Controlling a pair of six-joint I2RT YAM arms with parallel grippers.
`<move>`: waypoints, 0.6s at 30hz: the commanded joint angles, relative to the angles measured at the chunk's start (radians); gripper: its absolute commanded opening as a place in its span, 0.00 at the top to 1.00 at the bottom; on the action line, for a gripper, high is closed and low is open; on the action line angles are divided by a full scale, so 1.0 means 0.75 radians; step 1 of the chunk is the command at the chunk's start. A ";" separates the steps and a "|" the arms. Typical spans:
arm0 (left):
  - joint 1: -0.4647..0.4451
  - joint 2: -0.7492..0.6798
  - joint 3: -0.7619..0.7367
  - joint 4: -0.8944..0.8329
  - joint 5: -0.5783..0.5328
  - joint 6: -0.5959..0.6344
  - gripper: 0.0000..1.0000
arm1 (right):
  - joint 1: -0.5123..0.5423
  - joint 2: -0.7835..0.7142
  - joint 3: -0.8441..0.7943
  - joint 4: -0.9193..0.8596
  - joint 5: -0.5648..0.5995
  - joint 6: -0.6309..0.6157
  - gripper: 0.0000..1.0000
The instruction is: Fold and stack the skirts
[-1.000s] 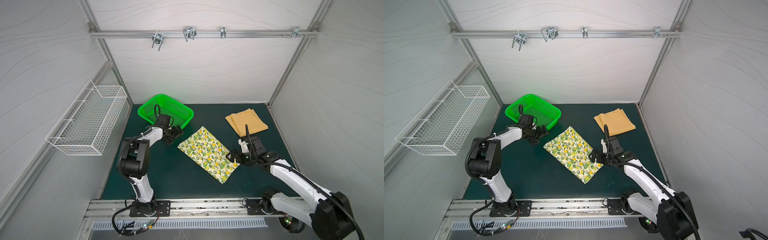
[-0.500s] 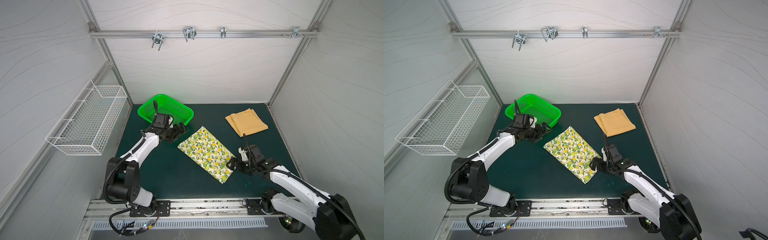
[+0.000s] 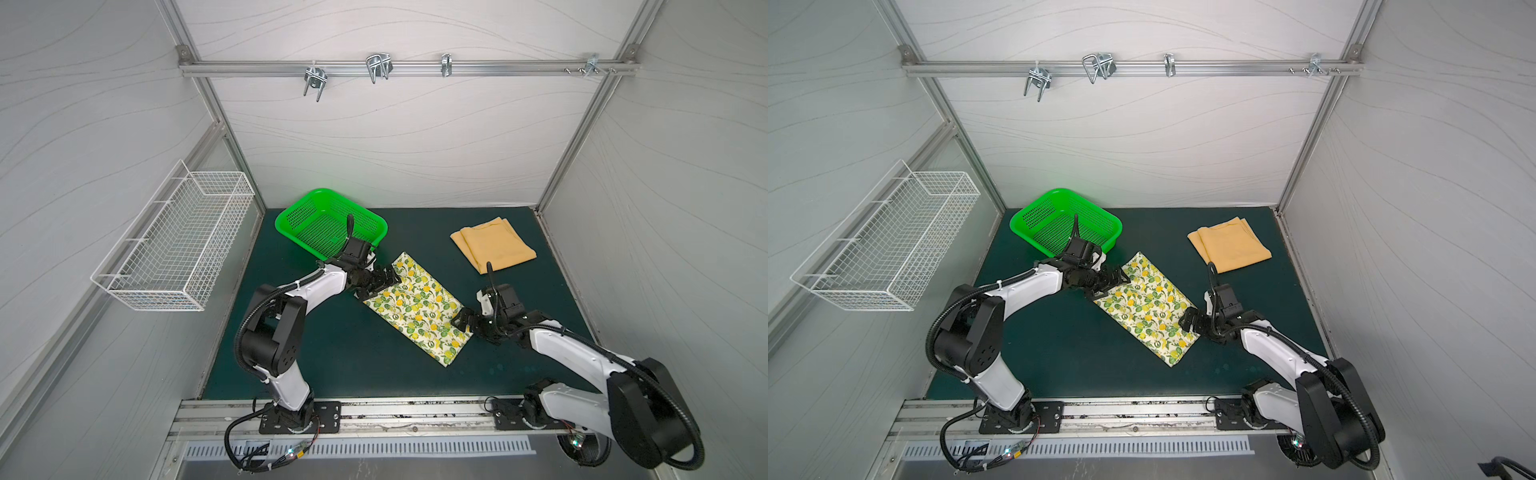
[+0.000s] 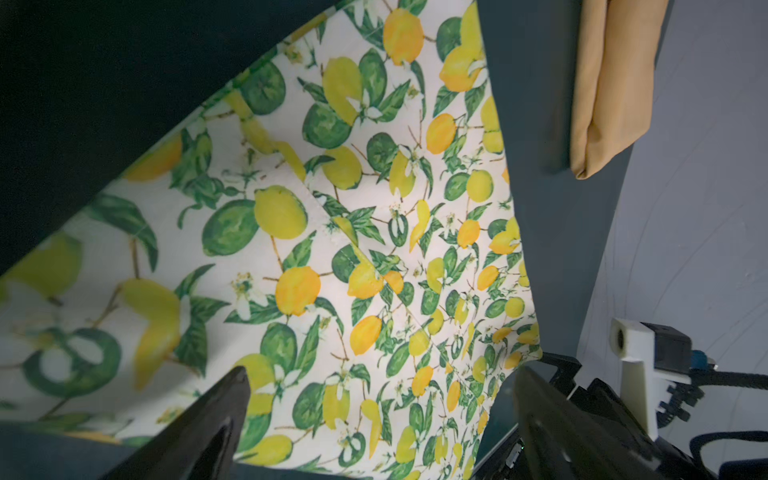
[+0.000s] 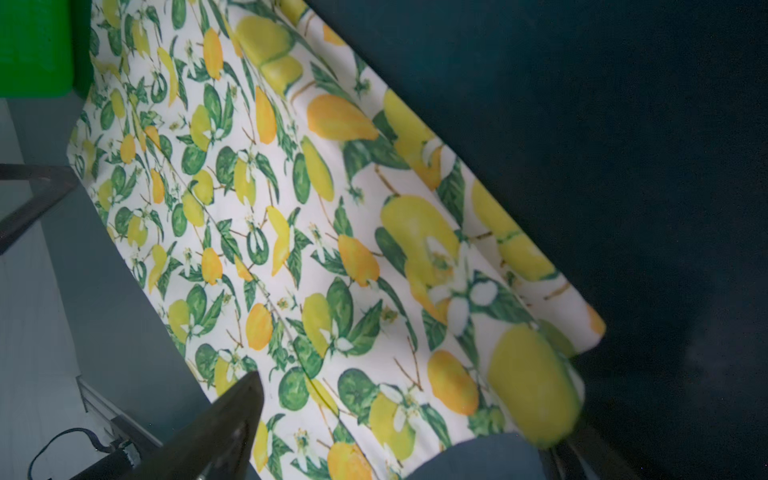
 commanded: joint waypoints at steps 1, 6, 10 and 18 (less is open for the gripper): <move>-0.007 0.062 0.009 0.089 0.001 0.014 0.01 | -0.029 0.058 0.019 0.024 -0.003 -0.031 0.01; -0.028 0.043 -0.116 0.164 -0.031 -0.028 0.01 | -0.049 0.135 0.078 0.023 0.007 -0.073 0.01; -0.074 -0.081 -0.254 0.178 -0.132 -0.065 0.01 | -0.068 0.220 0.135 0.026 0.018 -0.116 0.01; -0.164 -0.443 -0.563 0.216 -0.257 -0.210 0.01 | -0.084 0.355 0.271 0.001 0.064 -0.205 0.01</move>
